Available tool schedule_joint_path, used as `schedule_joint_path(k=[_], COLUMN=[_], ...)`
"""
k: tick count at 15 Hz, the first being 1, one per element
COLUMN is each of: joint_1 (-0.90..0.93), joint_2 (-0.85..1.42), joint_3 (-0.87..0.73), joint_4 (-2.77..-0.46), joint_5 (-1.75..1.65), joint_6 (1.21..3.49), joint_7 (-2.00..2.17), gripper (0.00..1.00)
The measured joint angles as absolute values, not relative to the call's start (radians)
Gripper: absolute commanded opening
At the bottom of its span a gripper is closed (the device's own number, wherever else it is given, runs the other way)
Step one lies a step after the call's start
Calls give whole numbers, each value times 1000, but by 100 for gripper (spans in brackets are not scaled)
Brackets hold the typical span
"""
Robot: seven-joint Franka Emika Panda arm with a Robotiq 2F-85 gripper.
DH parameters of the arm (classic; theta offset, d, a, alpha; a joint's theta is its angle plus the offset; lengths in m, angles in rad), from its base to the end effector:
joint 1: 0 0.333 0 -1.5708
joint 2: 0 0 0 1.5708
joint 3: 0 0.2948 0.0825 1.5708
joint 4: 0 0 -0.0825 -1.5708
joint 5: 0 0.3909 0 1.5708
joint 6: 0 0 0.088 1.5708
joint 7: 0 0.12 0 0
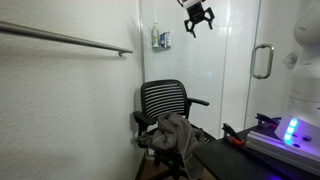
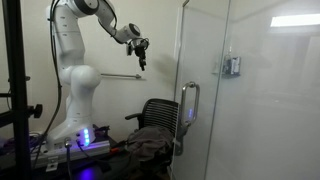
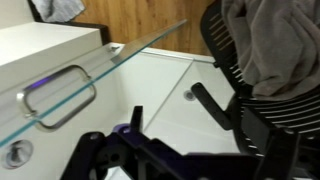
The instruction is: Put the towel on the chair and close the door
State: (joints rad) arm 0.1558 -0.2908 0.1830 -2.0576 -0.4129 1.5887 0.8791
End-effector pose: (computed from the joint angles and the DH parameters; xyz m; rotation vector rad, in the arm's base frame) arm 0.4493 0.1146 0.5200 2.5687 -0.6648 0.1546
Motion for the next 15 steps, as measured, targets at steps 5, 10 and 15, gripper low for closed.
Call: schedule_joint_path(k=[5,10,15], joint_1=[132,54,50], joint_2=[-517,-660,-659], joint_3=[229,198,208], joint_4=[-2005,-2041,-2040], joint_5=[-545,-616,-620], joint_6=[1215,1143,1143], joint_7=[937,993,1038], gripper=[100,100,100])
